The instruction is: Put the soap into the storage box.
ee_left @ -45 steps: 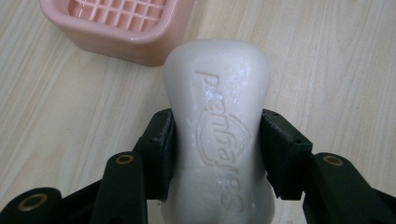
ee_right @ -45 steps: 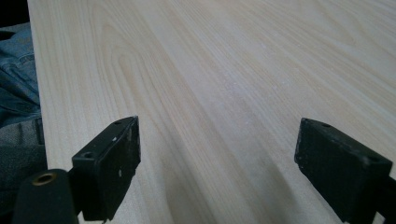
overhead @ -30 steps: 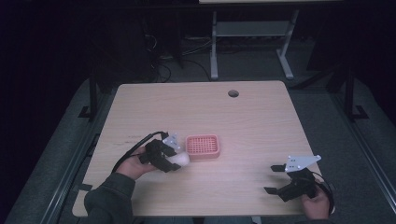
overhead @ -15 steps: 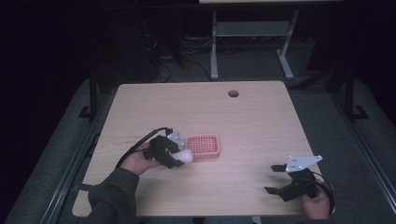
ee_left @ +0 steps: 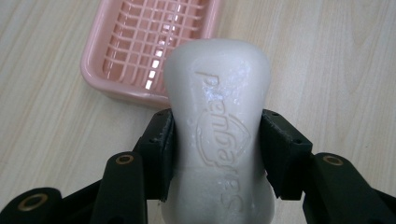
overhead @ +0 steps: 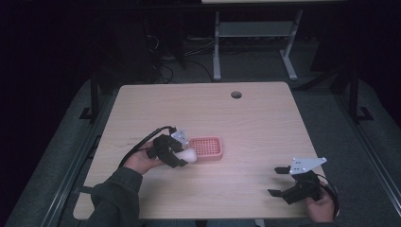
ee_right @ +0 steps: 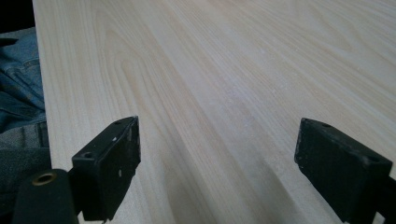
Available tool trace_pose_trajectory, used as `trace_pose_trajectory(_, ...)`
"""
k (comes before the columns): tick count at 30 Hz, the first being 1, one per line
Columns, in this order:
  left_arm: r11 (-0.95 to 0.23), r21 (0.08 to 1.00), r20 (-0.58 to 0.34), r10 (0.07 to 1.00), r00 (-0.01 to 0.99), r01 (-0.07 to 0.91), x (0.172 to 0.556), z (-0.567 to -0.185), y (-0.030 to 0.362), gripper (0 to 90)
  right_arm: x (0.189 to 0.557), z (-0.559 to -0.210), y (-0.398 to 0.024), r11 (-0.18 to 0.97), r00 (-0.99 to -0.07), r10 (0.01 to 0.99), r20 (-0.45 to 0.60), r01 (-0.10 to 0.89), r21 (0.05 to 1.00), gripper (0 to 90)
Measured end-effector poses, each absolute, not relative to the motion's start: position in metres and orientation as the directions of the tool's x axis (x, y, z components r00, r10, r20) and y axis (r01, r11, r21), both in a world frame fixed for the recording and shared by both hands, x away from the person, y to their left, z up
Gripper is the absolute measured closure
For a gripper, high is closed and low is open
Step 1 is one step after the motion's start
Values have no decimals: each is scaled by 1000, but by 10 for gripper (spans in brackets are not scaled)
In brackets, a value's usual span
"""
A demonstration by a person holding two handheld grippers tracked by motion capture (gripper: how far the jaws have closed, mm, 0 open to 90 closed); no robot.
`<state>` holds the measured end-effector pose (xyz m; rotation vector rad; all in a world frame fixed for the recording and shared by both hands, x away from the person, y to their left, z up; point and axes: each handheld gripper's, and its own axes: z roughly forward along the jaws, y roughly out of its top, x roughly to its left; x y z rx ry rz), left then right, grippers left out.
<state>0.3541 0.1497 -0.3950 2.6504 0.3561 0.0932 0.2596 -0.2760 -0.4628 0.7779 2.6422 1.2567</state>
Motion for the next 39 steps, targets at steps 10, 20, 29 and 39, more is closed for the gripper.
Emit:
trace_pose_trajectory(10,-868,446,10,249,968,218,359,-390,140,493,260,-463,-276,522,-863,492,117,400,753,140)
trace_pose_trajectory(20,-871,447,14,235,972,204,367,-385,128,493,260,-463,-277,518,-862,492,119,400,757,141)
trace_pose_trajectory(29,-874,443,15,229,973,199,375,-383,120,493,260,-463,-278,514,-861,494,120,401,759,140)
trace_pose_trajectory(39,-876,442,16,224,975,194,383,-380,112,493,260,-463,-279,509,-860,496,122,402,762,141)
